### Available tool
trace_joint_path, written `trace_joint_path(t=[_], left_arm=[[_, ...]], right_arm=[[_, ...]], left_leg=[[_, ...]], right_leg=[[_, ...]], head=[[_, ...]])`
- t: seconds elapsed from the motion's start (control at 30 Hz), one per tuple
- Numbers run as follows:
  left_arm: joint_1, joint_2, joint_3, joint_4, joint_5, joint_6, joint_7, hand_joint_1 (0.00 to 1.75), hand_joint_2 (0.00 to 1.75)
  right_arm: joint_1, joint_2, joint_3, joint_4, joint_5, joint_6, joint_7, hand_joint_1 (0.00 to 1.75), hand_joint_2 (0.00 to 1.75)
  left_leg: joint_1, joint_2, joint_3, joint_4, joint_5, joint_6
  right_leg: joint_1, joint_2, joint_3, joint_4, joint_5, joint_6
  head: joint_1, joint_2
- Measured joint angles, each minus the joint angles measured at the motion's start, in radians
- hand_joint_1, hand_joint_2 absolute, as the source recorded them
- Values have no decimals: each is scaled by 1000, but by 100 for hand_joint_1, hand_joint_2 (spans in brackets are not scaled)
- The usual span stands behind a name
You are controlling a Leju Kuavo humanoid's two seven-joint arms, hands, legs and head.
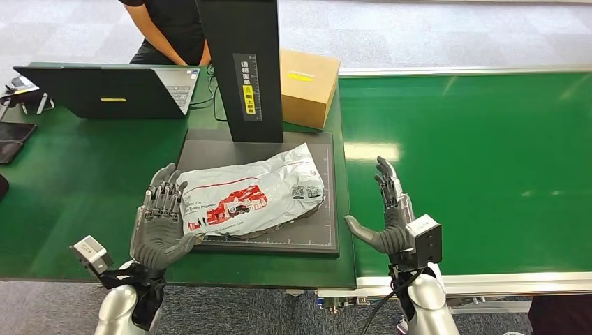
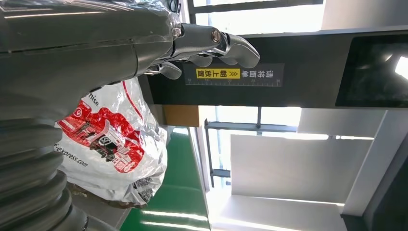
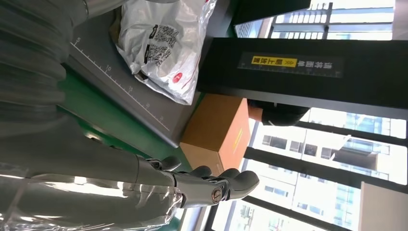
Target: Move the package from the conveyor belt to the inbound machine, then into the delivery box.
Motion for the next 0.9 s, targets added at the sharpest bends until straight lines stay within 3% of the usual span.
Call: trace_joint_path(t=[0.9], left_arm=[[-20, -19, 9, -8, -18, -30, 18, 0, 175]], right_arm=[[50, 47, -82, -89, 68, 34, 11, 0, 175]], left_leg=[[0, 0, 0, 0, 0, 0]], right_leg=[[0, 0, 0, 0, 0, 0]], head=[[0, 0]])
